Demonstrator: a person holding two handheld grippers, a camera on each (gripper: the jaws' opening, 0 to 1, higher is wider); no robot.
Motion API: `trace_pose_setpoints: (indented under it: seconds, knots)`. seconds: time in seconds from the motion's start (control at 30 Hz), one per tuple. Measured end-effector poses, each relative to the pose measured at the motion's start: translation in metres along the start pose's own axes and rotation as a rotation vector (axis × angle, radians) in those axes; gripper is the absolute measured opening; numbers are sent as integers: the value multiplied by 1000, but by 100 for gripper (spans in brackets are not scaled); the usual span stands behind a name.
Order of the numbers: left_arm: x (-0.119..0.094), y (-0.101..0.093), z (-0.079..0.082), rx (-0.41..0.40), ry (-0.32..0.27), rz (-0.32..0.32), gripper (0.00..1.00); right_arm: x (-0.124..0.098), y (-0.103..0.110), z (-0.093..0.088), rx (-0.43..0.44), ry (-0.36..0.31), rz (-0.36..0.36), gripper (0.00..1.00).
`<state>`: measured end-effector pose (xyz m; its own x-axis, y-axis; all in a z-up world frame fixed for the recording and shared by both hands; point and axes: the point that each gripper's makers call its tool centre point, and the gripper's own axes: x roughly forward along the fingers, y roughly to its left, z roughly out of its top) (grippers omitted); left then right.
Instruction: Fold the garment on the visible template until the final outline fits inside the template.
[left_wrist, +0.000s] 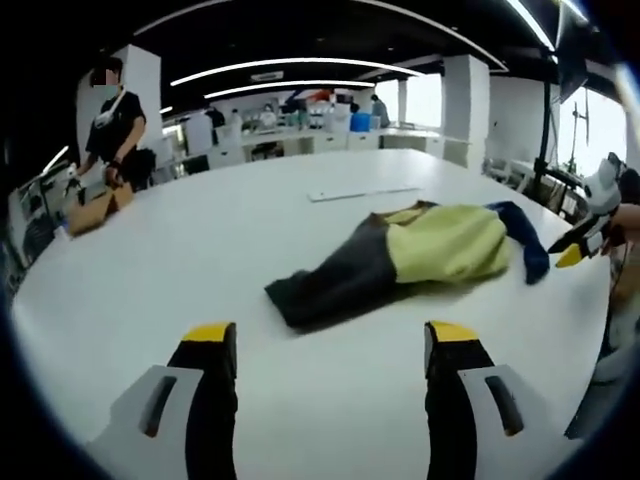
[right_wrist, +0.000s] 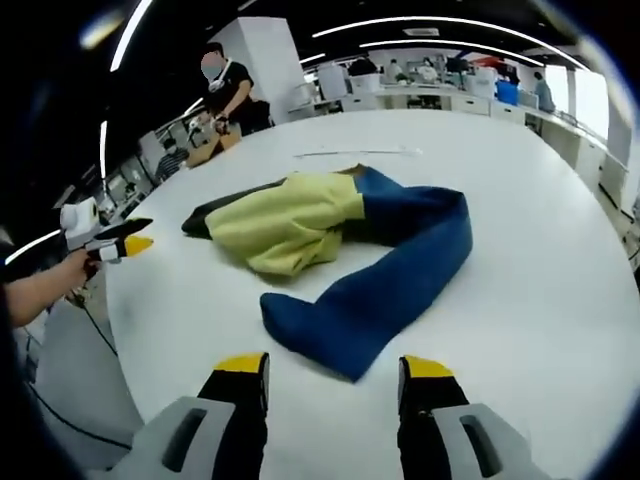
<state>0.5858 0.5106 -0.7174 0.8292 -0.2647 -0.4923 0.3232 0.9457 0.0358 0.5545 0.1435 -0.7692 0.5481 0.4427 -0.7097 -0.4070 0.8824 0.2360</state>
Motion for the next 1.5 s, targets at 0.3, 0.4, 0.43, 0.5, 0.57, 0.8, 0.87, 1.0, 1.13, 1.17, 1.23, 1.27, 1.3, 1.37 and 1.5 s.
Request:
trace_pose_setpoints:
  seconds: [0.3, 0.4, 0.43, 0.5, 0.57, 0.8, 0.87, 1.0, 1.13, 1.17, 1.23, 1.27, 1.3, 1.37, 1.5]
  knots:
    - [-8, -20, 8, 5, -37, -66, 84, 4, -2, -10, 46, -11, -26, 33]
    - [-10, -25, 8, 13, -40, -92, 87, 6, -1, -10, 61, -25, -27, 28]
    - [-11, -27, 8, 11, -43, -98, 89, 6, -1, -10, 65, -30, -27, 28]
    - [-12, -31, 9, 15, -50, -116, 91, 7, -2, -10, 70, -35, -34, 25]
    - [-14, -33, 10, 18, -57, -125, 93, 7, -4, -10, 69, -45, -46, 22]
    - [-16, -41, 14, 37, -70, -163, 98, 7, -7, -11, 70, -46, -62, 7]
    - [-16, -42, 13, 44, -64, -166, 98, 7, -9, -12, 80, -46, -63, 1]
    - [-15, -39, 12, 44, -58, -151, 99, 4, -12, -13, 96, -53, -61, 0]
    - [-16, -38, 12, 40, -55, -150, 99, -1, -13, -12, 95, -59, -58, 0]
    - [-16, -38, 12, 42, -55, -151, 99, -3, -14, -11, 94, -61, -58, 0]
    - [-16, -37, 12, 47, -54, -151, 99, -7, -15, -8, 86, -64, -62, 0]
    - [-16, -37, 12, 50, -54, -152, 99, -10, -16, -7, 73, -62, -68, 0]
    - [-17, -38, 13, 49, -55, -153, 99, -13, -17, -6, 61, -60, -72, 0]
    - [-17, -38, 13, 50, -54, -155, 99, -19, -21, -4, 47, -59, -83, 0]
    - [-17, -38, 11, 56, -48, -150, 99, -31, -30, -1, 60, -69, -105, 0]
